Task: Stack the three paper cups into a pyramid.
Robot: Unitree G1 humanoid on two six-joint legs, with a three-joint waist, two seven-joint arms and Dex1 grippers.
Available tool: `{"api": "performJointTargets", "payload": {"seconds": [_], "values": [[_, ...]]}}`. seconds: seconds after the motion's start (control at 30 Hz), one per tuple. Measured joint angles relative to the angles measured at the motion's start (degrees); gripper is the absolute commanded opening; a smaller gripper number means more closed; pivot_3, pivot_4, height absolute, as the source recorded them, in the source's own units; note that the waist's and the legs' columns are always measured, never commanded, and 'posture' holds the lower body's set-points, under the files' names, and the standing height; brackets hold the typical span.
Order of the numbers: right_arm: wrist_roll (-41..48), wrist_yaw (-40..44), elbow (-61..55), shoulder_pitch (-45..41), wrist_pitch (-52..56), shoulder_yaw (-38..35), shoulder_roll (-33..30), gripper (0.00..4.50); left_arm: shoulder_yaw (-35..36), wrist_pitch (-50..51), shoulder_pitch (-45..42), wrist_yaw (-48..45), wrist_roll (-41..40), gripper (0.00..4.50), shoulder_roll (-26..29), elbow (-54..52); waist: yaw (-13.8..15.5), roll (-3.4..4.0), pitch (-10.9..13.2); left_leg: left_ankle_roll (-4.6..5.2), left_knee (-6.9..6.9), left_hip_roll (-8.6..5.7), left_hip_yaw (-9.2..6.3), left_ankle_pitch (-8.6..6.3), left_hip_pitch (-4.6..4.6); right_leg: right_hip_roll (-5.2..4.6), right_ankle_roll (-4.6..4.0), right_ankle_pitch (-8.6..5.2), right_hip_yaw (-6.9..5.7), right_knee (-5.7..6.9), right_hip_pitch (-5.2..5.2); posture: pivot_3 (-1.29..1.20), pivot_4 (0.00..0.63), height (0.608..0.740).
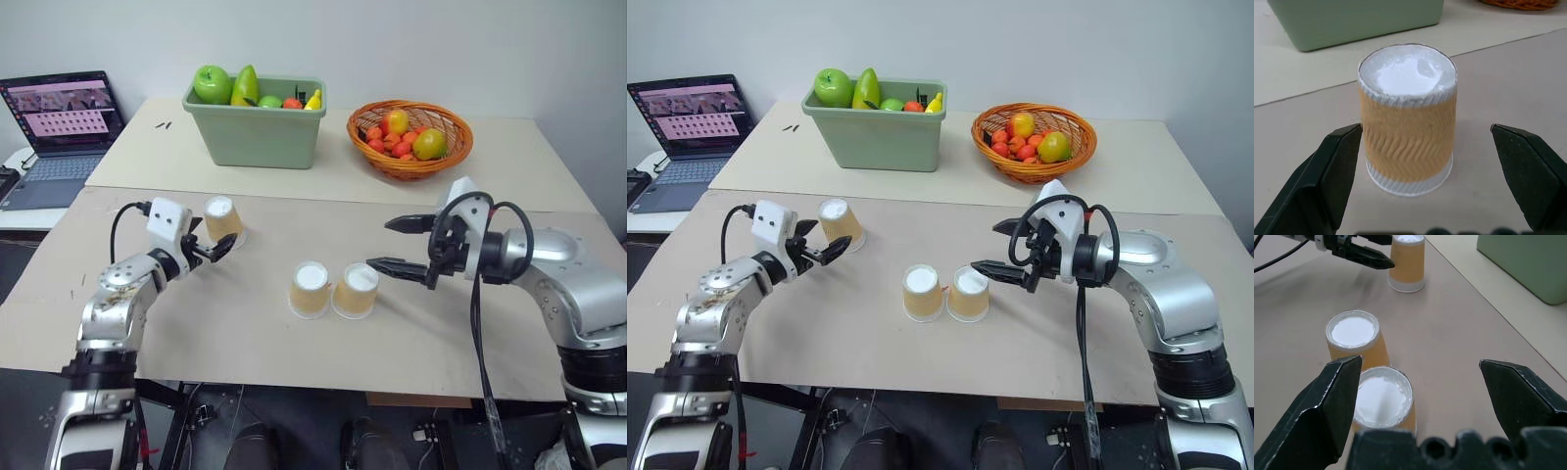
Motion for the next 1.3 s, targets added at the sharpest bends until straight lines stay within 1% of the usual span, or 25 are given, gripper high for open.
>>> {"api": "performJointTargets", "payload": {"seconds": [0.07,0.1,0.2,0.43,0.6,0.7,0.8,0.87,0.9,1.17,1.23,1.3], "values": [[0.1,-0.1,-0.4,0.7,0.0,-0.5,-0.3,4.48,-0.6,-1.4,-1.7,-1.1,0.6,4.50,0.1,2.9,0.1,-0.01,0.0,0.00,0.02,-0.01,-0.01,0.00,-0.04,-0.01,0.00,0.00,-0.02,-0.01,0.00,0.00,0.150,0.727],[0.1,-0.6,-0.7,1.4,0.2,-1.3,-0.6,4.48,-1.2,-3.0,-3.7,-2.1,1.5,4.50,0.0,6.4,0.1,-0.01,0.0,0.00,0.06,-0.01,-0.02,0.00,-0.08,-0.01,0.00,0.00,-0.08,-0.01,0.00,0.00,0.150,0.727],[0.4,-1.2,-1.4,2.6,0.2,-2.5,-1.4,4.48,-1.8,-5.4,-6.8,-3.2,2.5,4.50,-0.3,11.9,0.1,-0.01,0.0,0.00,0.11,-0.01,-0.10,0.00,-0.16,-0.01,0.00,0.00,-0.19,-0.01,0.00,0.00,0.150,0.727],[1.9,-2.4,-2.5,5.5,0.7,-4.1,-2.8,4.48,-2.7,-10.2,-14.2,-6.2,4.4,4.50,-2.4,23.5,0.1,-0.03,0.0,0.01,0.23,-0.01,-0.22,0.00,-0.29,-0.01,0.01,0.00,-0.35,0.00,0.02,0.00,0.150,0.727],[2.2,-2.7,-3.2,6.4,0.8,-4.2,-3.2,4.48,-3.1,-12.3,-17.7,-7.7,5.5,4.50,-3.6,27.9,0.0,-0.04,0.0,0.01,0.25,0.00,-0.24,0.00,-0.29,-0.01,0.01,0.00,-0.36,0.00,0.02,0.00,0.150,0.727],[2.2,-2.9,-3.3,7.2,0.8,-4.2,-3.2,4.48,-3.1,-13.3,-18.3,-8.1,5.8,4.50,-4.0,29.3,0.0,-0.04,0.0,0.01,0.26,0.00,-0.25,0.00,-0.30,-0.01,0.01,0.00,-0.36,0.01,0.02,0.00,0.150,0.727],[2.2,-3.5,-3.4,7.2,0.8,-4.1,-3.2,4.50,-3.1,-13.5,-18.5,-8.5,6.0,3.67,-4.2,30.3,0.0,-0.04,0.0,0.01,0.28,0.00,-0.26,0.00,-0.30,-0.01,0.02,0.00,-0.37,0.01,0.03,0.00,0.150,0.727],[2.3,-3.7,-3.4,7.2,0.8,-4.1,-3.2,4.50,-3.1,-13.5,-18.6,-8.7,6.1,2.88,-4.2,30.3,0.1,-0.04,0.0,0.01,0.29,0.00,-0.27,0.00,-0.30,-0.02,0.02,0.00,-0.37,0.01,0.03,0.00,0.150,0.727],[2.3,-3.8,-3.4,7.2,0.8,-4.1,-3.2,4.50,-3.0,-13.5,-18.6,-8.8,6.1,2.65,-4.2,30.3,0.1,-0.04,0.0,0.01,0.29,0.00,-0.27,0.00,-0.30,-0.02,0.02,0.00,-0.37,0.01,0.03,0.00,0.150,0.727],[2.3,-4.0,-3.4,6.9,0.8,-3.8,-3.2,4.50,-3.0,-13.5,-18.6,-8.9,6.1,2.61,-4.2,29.7,0.1,-0.04,0.0,0.01,0.30,0.00,-0.28,0.00,-0.31,-0.02,0.02,0.00,-0.38,0.01,0.03,0.00,0.150,0.727],[2.3,-4.0,-3.4,6.9,0.8,-3.7,-3.2,4.50,-3.0,-13.3,-18.6,-9.3,5.9,2.61,-4.2,27.8,0.1,-0.05,0.0,0.01,0.33,0.00,-0.30,0.00,-0.34,-0.02,0.02,0.00,-0.40,0.02,0.03,0.00,0.150,0.727],[2.2,-4.0,-3.3,6.9,0.8,-3.7,-3.2,4.50,-2.7,-11.2,-18.7,-10.5,4.5,2.61,-4.2,23.4,0.1,-0.06,0.0,0.01,0.36,0.01,-0.35,0.00,-0.40,-0.02,0.02,0.00,-0.45,0.05,0.03,0.00,0.150,0.727]]}}
